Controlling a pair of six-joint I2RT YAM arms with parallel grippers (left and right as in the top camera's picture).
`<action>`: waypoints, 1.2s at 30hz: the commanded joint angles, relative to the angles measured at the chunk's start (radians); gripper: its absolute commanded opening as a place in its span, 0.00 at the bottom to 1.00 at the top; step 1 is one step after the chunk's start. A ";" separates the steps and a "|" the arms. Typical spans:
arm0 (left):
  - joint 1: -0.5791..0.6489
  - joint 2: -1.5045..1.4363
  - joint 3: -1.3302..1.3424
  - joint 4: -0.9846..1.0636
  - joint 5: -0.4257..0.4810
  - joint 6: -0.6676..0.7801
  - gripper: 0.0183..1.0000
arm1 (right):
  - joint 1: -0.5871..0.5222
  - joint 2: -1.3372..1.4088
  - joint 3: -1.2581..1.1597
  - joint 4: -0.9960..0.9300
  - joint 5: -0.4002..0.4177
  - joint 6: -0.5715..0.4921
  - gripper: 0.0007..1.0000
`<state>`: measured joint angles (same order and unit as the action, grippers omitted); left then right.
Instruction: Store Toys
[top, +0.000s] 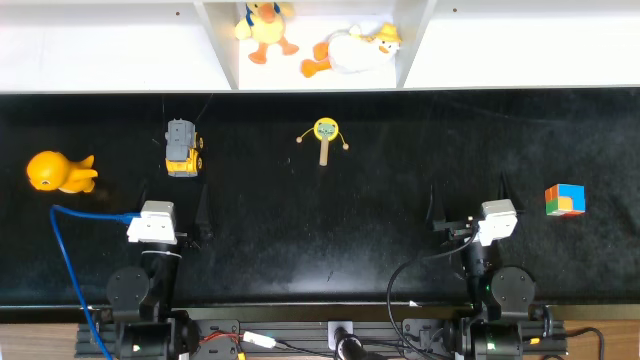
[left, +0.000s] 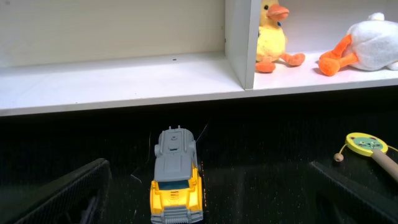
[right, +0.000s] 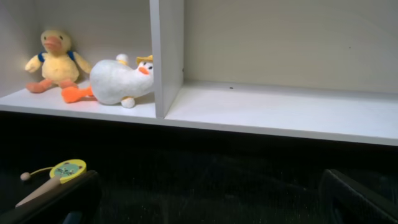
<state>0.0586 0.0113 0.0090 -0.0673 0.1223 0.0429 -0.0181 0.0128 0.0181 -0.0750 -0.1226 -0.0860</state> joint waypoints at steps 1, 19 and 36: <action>-0.004 -0.008 -0.001 -0.006 -0.012 -0.018 1.00 | -0.002 -0.009 -0.013 0.004 0.011 0.005 1.00; -0.004 -0.008 -0.001 -0.006 -0.012 -0.018 1.00 | -0.002 -0.009 -0.013 0.004 0.011 0.005 0.99; -0.004 -0.008 0.014 0.053 -0.041 -0.076 1.00 | -0.002 -0.009 -0.013 0.004 0.011 0.005 1.00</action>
<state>0.0586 0.0113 0.0090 -0.0151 0.1158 0.0227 -0.0185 0.0128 0.0181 -0.0753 -0.1223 -0.0856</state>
